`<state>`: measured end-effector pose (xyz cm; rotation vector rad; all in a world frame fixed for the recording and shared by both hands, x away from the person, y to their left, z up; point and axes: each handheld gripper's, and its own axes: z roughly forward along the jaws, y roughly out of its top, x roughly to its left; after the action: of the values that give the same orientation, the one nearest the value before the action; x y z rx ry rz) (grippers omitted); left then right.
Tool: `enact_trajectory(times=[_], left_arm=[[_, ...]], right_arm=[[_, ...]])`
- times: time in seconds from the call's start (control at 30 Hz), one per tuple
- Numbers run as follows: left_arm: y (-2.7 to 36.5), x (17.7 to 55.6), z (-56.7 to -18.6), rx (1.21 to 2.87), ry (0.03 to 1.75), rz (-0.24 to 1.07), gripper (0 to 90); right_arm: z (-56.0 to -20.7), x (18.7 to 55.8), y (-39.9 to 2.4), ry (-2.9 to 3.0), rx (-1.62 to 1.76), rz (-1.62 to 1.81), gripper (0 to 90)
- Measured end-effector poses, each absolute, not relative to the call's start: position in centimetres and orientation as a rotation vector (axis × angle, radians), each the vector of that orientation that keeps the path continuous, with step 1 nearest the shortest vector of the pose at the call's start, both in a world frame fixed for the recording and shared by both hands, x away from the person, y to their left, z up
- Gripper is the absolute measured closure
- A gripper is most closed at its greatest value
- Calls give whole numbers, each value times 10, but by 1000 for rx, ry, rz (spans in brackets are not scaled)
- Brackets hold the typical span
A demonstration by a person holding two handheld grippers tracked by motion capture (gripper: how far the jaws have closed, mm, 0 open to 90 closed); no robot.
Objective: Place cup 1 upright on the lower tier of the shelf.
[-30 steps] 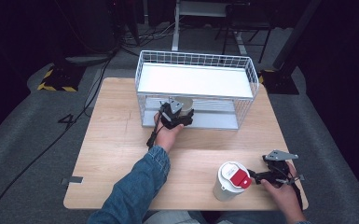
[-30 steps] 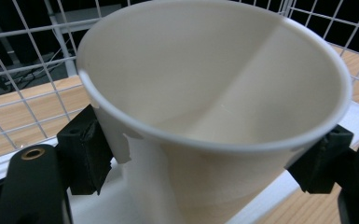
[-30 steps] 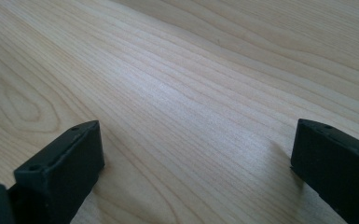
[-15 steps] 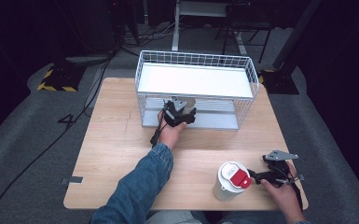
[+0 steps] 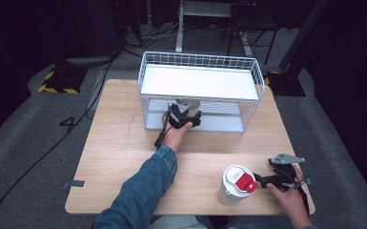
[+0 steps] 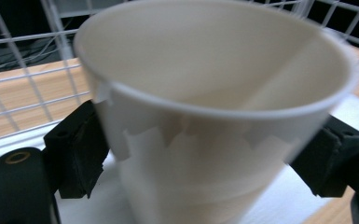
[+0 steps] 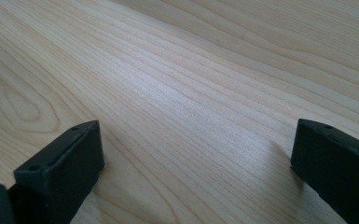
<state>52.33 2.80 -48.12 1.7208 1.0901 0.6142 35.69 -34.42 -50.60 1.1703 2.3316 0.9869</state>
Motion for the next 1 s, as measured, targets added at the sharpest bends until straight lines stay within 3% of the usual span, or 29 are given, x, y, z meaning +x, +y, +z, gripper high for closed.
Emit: enact_trajectory(times=[0.37,1.0], left_arm=[[39,518,-479,1724,1028,555,154],[52,485,-465,1706,975,609,153]], right_arm=[[-506,357,-344,2332,1170,987,27],[-506,357,-344,2332,1170,987,27]])
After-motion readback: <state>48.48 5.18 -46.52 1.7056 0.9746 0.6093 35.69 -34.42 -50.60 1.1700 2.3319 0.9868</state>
